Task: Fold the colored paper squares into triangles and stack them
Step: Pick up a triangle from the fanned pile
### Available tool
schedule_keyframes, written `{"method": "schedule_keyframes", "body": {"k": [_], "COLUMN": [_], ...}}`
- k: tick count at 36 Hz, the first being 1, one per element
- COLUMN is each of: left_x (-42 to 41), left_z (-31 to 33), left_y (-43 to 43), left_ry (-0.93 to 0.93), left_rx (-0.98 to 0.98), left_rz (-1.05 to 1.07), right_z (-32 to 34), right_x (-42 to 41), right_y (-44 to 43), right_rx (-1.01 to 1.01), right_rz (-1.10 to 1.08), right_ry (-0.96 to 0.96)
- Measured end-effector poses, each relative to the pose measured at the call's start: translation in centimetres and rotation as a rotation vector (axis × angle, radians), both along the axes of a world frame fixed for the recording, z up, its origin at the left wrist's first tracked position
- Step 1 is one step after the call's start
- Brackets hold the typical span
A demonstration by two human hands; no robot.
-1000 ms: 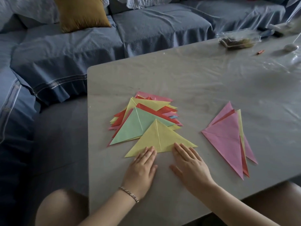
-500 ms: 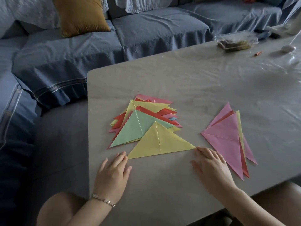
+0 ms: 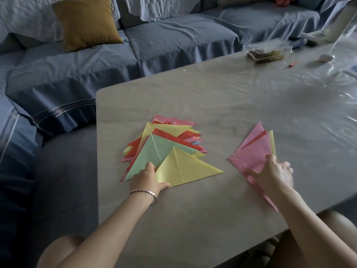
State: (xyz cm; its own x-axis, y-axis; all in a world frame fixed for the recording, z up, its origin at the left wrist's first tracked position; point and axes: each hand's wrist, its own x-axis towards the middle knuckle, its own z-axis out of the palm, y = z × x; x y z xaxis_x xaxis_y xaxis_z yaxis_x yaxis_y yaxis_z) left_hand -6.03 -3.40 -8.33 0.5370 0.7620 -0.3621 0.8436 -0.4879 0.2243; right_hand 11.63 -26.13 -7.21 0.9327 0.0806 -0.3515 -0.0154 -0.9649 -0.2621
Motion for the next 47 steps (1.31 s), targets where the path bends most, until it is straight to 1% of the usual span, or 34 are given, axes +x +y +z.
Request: {"method": "schedule_keyframes", "body": {"k": [2,4,6,10,12,14,17,19,21,23,25,26,27,28,30,32,34,36,38,40,44,45,47], "left_x": [-0.2,-0.4,-0.6,-0.7,-0.3,0.0,0.2,0.1,0.0,-0.2,-0.3,-0.2,-0.1,0.0,0.4,0.9,1.1,1.1,1.0,0.7,-0.3,-0.5,-0.7], "left_z": [0.1,0.3,0.6,1.7,2.4,2.9,2.8,2.4,2.1,1.7,1.5,1.7,2.3,2.8,3.5,3.5,3.7,3.5,3.0,2.3,1.8,1.7,1.6], "left_y": [-0.1,-0.7,-1.4,-1.8,-1.3,-0.1,2.4,3.4,3.5,2.6,1.2,0.3,-0.7,-1.9,-4.1,-5.9,-7.4,-8.3,-8.1,-7.1,-4.5,-3.9,-2.8], "left_ry": [0.003,-0.034,-0.169,-0.551,-0.652,-0.646,-0.556,-0.455,-0.368,-0.411,-0.529,-0.579,-0.615,-0.633,-0.583,-0.552,-0.556,-0.603,-0.634,-0.599,-0.394,-0.362,-0.313], "left_rx": [0.030,0.084,0.171,0.305,0.389,0.381,0.323,0.317,0.353,0.387,0.415,0.349,0.214,0.036,-0.335,-0.628,-0.818,-0.879,-0.836,-0.692,-0.372,-0.293,-0.163], "left_rz": [-0.024,-0.070,-0.122,-0.220,-0.224,-0.138,-0.002,0.033,0.021,-0.046,-0.155,-0.199,-0.209,-0.177,-0.047,0.046,0.093,0.141,0.218,0.199,-0.013,-0.061,-0.128], "right_z": [0.1,0.1,-0.1,-0.4,-0.4,-0.4,0.2,0.6,0.7,0.8,0.7,0.8,0.8,0.8,1.0,0.9,0.7,0.5,0.4,0.2,-0.4,-0.9,-2.4], "right_x": [0.3,0.6,0.9,1.2,1.3,1.4,1.2,0.7,0.2,-0.3,-0.9,-1.4,-1.9,-2.5,-3.9,-5.5,-7.1,-8.6,-9.6,-10.1,-10.0,-9.9,-9.7], "right_y": [-0.1,-0.2,-0.3,-0.3,-0.2,0.0,0.2,0.1,-0.1,-0.2,-0.1,0.1,0.2,0.4,1.3,2.3,3.3,4.1,4.6,4.7,3.8,3.6,3.3], "right_rx": [0.045,0.080,0.104,0.102,0.091,0.084,0.113,0.159,0.231,0.307,0.414,0.478,0.547,0.623,0.775,0.900,0.982,1.002,1.000,0.980,0.740,0.694,0.598], "right_rz": [-0.036,-0.069,-0.094,-0.092,-0.087,-0.093,-0.137,-0.139,-0.099,-0.041,0.025,0.059,0.076,0.074,0.032,0.038,0.043,0.075,0.118,0.145,0.144,0.197,0.394], "right_ry": [0.037,0.071,0.092,0.084,0.081,0.083,0.099,0.081,0.031,-0.018,-0.076,-0.113,-0.146,-0.172,-0.160,-0.148,-0.118,-0.046,0.017,0.020,-0.138,-0.212,-0.356]}}
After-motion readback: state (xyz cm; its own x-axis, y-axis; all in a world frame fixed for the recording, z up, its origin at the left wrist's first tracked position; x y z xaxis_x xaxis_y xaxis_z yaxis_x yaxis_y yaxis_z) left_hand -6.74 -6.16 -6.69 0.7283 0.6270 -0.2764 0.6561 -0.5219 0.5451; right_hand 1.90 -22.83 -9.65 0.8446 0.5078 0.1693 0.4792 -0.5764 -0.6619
